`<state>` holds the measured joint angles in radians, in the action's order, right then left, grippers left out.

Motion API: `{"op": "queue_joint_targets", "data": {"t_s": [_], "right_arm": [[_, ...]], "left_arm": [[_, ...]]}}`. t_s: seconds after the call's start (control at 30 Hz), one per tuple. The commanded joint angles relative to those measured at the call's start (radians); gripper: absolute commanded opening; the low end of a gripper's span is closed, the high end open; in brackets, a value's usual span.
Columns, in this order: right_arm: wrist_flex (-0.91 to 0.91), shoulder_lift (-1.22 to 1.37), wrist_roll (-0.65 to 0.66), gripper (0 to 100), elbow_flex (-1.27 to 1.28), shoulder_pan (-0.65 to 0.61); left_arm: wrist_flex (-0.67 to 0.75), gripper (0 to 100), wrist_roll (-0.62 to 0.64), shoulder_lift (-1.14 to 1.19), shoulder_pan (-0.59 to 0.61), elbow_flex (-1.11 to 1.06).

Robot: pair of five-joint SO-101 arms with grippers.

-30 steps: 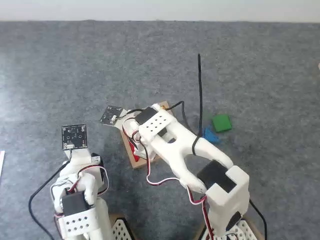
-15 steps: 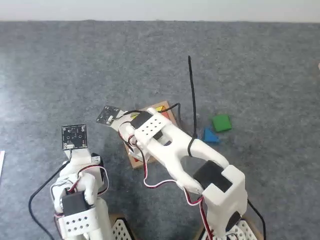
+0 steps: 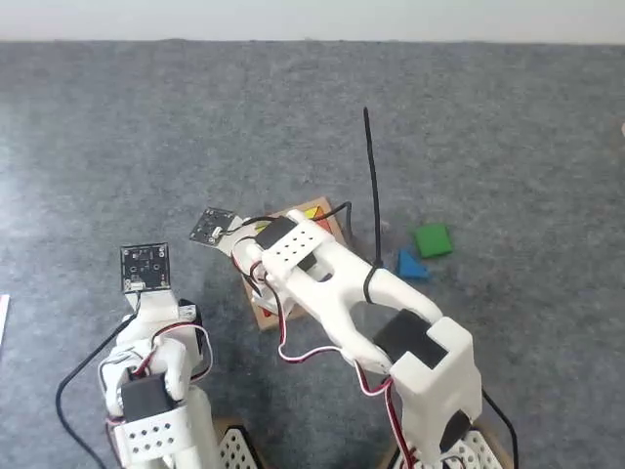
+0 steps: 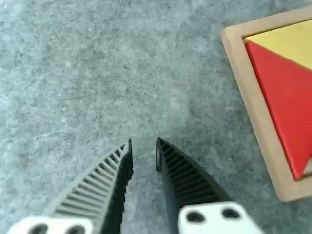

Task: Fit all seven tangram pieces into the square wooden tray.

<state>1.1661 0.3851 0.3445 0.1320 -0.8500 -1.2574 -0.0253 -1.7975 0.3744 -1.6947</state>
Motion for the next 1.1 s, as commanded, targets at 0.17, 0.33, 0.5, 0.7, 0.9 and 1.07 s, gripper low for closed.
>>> {"op": "queue_joint_targets", "data": {"t_s": [0.17, 0.33, 0.5, 0.7, 0.9, 1.07], "right_arm": [[0.042, 0.008, 0.009, 21.1, -0.008, 0.018], [0.041, 0.008, 0.009, 14.8, -0.008, 0.018], [0.039, 0.008, 0.008, 14.4, -0.008, 0.018], [0.041, 0.005, 0.009, 10.2, -0.008, 0.018], [0.042, -0.004, 0.02, 7.2, -0.014, 0.016], [0.041, -0.005, 0.035, 3.4, -0.014, 0.018]], "left_arm": [[-0.003, 8, -0.002, -0.018, 0.006, 0.012], [-0.003, 8, -0.002, -0.018, 0.006, 0.012], [-0.003, 8, -0.002, -0.018, 0.006, 0.012], [-0.003, 8, -0.002, -0.018, 0.006, 0.012], [-0.003, 8, -0.002, -0.018, 0.006, 0.012], [-0.003, 8, -0.002, -0.018, 0.006, 0.012]]}}
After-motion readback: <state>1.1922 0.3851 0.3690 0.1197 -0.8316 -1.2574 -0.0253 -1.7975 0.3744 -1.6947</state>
